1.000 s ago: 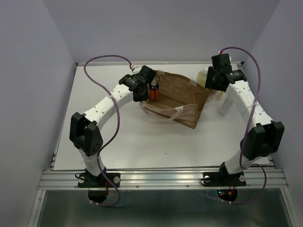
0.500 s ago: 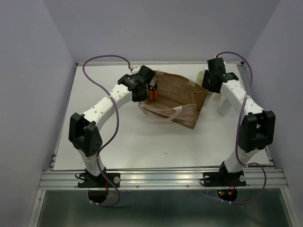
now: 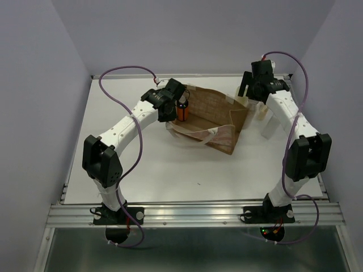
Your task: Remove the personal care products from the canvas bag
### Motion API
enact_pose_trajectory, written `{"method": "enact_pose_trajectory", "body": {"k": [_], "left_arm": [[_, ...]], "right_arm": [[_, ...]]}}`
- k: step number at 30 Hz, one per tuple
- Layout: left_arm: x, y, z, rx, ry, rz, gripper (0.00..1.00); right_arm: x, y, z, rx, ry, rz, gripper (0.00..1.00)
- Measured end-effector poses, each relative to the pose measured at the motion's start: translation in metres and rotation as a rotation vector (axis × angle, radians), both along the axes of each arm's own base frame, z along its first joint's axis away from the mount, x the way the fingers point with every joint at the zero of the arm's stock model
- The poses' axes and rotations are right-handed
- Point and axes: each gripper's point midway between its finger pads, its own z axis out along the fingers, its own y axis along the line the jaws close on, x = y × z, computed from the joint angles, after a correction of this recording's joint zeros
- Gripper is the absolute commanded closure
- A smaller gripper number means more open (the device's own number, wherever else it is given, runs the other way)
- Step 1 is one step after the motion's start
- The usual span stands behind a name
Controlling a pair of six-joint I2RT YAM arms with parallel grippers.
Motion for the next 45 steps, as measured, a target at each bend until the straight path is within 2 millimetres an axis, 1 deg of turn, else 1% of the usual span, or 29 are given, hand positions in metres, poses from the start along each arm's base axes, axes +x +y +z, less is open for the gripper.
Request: {"method": "enact_pose_trajectory", "body": {"k": [3,5,7,8,10,11,12,13,14,15,16,17,18,20,21,22,23,24,25,26,29,33,34,37,40,43,45], "left_arm": [[0.000,0.000,0.001,-0.001,-0.001,0.000,1.00],[0.000,0.000,0.003,-0.001,-0.001,0.000,1.00],[-0.001,0.001,0.005,0.000,0.000,0.000,1.00],[-0.001,0.001,0.006,0.001,0.001,0.000,1.00],[-0.002,0.002,0.008,0.006,0.007,0.001,1.00],[-0.002,0.002,0.008,0.008,0.009,0.001,1.00],[-0.001,0.002,0.008,0.010,0.009,0.002,1.00],[0.000,0.002,0.008,0.011,0.009,0.003,1.00],[0.000,0.002,0.009,0.012,0.009,0.003,1.00],[0.000,0.001,0.008,0.013,0.010,0.003,1.00],[0.000,0.001,0.008,0.015,0.010,0.004,1.00],[0.000,0.001,0.008,0.016,0.012,0.004,1.00],[0.000,0.002,0.008,0.017,0.013,0.004,1.00],[0.000,0.002,0.008,0.017,0.013,0.004,1.00],[0.000,0.002,0.008,0.016,0.013,0.004,1.00],[0.000,0.002,0.008,0.017,0.013,0.004,1.00],[0.000,0.002,0.008,0.017,0.013,0.004,1.00],[0.000,0.002,0.008,0.017,0.013,0.004,1.00],[0.000,0.002,0.008,0.016,0.013,0.004,1.00],[0.000,0.001,0.008,0.016,0.013,0.004,1.00],[0.000,0.001,0.008,0.014,0.013,0.007,1.00],[0.000,0.001,0.008,0.014,0.013,0.007,1.00],[0.000,0.001,0.008,0.013,0.013,0.007,1.00],[0.000,0.001,0.008,0.010,0.014,0.009,1.00],[0.000,0.000,0.007,0.004,0.016,0.006,1.00],[0.000,0.000,0.007,0.004,0.017,0.006,1.00],[0.000,-0.001,0.007,0.003,0.017,0.005,1.00]], "right_arm": [[0.009,0.000,0.029,0.005,-0.066,-0.007,0.06],[0.010,0.001,0.046,0.012,-0.094,-0.005,0.00],[0.008,0.005,0.060,0.032,-0.114,0.015,0.00],[0.007,0.015,0.070,0.066,-0.121,0.067,0.00],[0.009,0.033,0.096,0.130,-0.164,0.166,0.00],[0.009,0.049,0.118,0.188,-0.200,0.251,0.00],[0.009,0.061,0.139,0.227,-0.239,0.313,0.00],[0.005,0.074,0.155,0.266,-0.256,0.376,0.00],[0.002,0.092,0.183,0.317,-0.303,0.471,0.00],[-0.001,0.107,0.207,0.344,-0.349,0.544,0.00],[-0.005,0.117,0.216,0.355,-0.363,0.586,0.00],[-0.014,0.136,0.227,0.377,-0.377,0.663,0.00],[-0.023,0.154,0.229,0.399,-0.369,0.726,0.00],[-0.042,0.187,0.221,0.448,-0.318,0.830,0.00],[-0.051,0.202,0.213,0.472,-0.279,0.875,0.00],[-0.058,0.213,0.205,0.486,-0.246,0.903,0.00],[-0.066,0.228,0.190,0.502,-0.192,0.937,0.00],[-0.070,0.237,0.178,0.512,-0.150,0.954,0.00],[-0.073,0.242,0.170,0.517,-0.121,0.961,0.00],[-0.075,0.247,0.157,0.521,-0.078,0.965,0.00],[-0.077,0.255,0.133,0.517,-0.002,0.962,0.00],[-0.080,0.256,0.095,0.493,0.096,0.927,0.00],[-0.081,0.257,0.088,0.488,0.110,0.924,0.00],[-0.083,0.261,0.059,0.458,0.172,0.905,0.00],[-0.074,0.269,0.041,0.423,0.186,0.888,0.00],[-0.058,0.281,0.010,0.352,0.198,0.842,0.00],[-0.050,0.287,-0.006,0.302,0.197,0.808,0.00]]}}
